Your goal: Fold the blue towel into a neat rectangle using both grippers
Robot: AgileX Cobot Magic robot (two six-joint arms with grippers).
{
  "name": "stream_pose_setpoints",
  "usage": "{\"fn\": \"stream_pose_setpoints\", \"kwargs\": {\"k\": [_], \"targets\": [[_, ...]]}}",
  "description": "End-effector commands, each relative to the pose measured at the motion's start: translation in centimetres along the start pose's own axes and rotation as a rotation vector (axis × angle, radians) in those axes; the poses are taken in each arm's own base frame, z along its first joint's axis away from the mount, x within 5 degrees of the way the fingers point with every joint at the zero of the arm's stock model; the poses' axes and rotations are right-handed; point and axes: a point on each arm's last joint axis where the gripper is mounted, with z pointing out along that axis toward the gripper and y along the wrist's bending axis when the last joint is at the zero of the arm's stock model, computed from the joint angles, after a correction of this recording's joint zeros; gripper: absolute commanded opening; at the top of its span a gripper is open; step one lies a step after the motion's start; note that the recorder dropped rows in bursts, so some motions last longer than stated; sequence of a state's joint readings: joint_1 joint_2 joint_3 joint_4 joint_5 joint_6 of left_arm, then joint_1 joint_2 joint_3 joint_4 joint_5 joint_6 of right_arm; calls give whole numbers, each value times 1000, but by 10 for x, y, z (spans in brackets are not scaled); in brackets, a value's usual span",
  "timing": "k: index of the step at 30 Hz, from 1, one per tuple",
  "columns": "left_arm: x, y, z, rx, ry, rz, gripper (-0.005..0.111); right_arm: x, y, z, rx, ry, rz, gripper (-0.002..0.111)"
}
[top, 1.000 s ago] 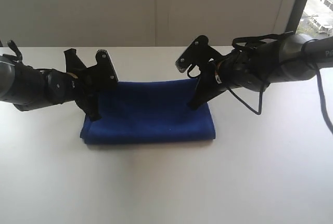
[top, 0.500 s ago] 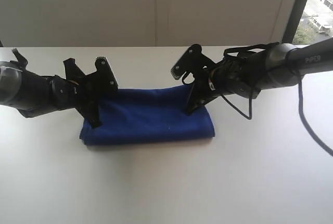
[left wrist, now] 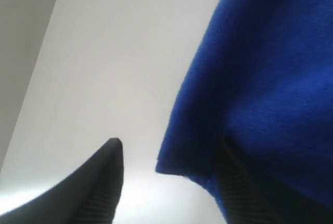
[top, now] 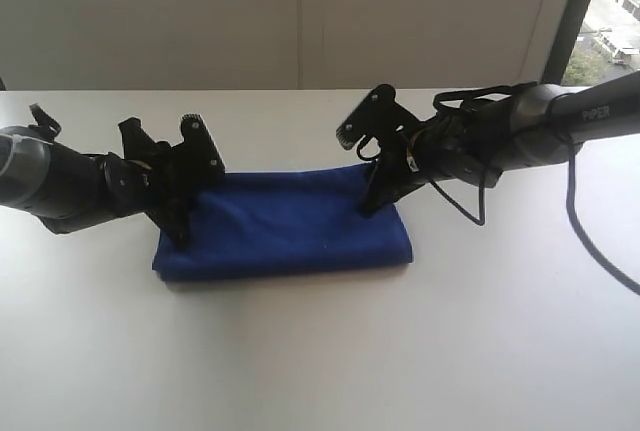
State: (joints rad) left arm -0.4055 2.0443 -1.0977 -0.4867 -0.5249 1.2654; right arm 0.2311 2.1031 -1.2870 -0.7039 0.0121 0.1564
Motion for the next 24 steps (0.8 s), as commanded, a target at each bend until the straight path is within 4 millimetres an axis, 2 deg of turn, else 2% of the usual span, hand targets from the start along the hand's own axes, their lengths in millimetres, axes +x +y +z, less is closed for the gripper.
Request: {"fn": "stream_pose_setpoints", "kwargs": {"k": [1, 6, 9, 10, 12, 13, 14, 15, 16, 18, 19, 21, 24], "targets": [[1, 14, -1, -142, -3, -52, 66, 2, -11, -3, 25, 15, 17, 60], [-3, 37, -12, -326, -22, -93, 66, -17, -25, -21, 70, -34, 18, 60], [-7, 44, -20, -363, -17, -150, 65, -33, -36, -36, 105, -81, 19, 60], [-9, 44, -23, -352, -15, -178, 62, -37, -38, -41, 114, -90, 25, 60], [-15, 42, -30, -270, -7, -210, 45, -44, -44, -54, 131, -113, 88, 59], [-19, 40, -34, -214, -7, -212, 35, -46, -46, -59, 139, -114, 130, 56], [-23, 38, -40, -129, -12, -243, 18, -48, -49, -65, 148, -113, 185, 51], [-26, 36, -45, -70, -19, -277, 5, -49, -51, -71, 160, -101, 228, 43], [-30, 34, -51, 1, -33, -323, 1, -50, -51, -76, 167, -89, 258, 34], [-35, 32, -60, 120, -61, -366, 0, -46, -52, -81, 185, -14, 242, 7], [-36, 33, -64, 167, -78, -374, 0, -44, -51, -82, 183, 30, 226, 1], [-33, 35, -67, 241, -97, -439, 0, -38, -45, -81, 129, 103, 223, 0], [-21, 38, -67, 409, -124, -549, 0, -31, -26, -77, -80, 180, 150, 0]]}}
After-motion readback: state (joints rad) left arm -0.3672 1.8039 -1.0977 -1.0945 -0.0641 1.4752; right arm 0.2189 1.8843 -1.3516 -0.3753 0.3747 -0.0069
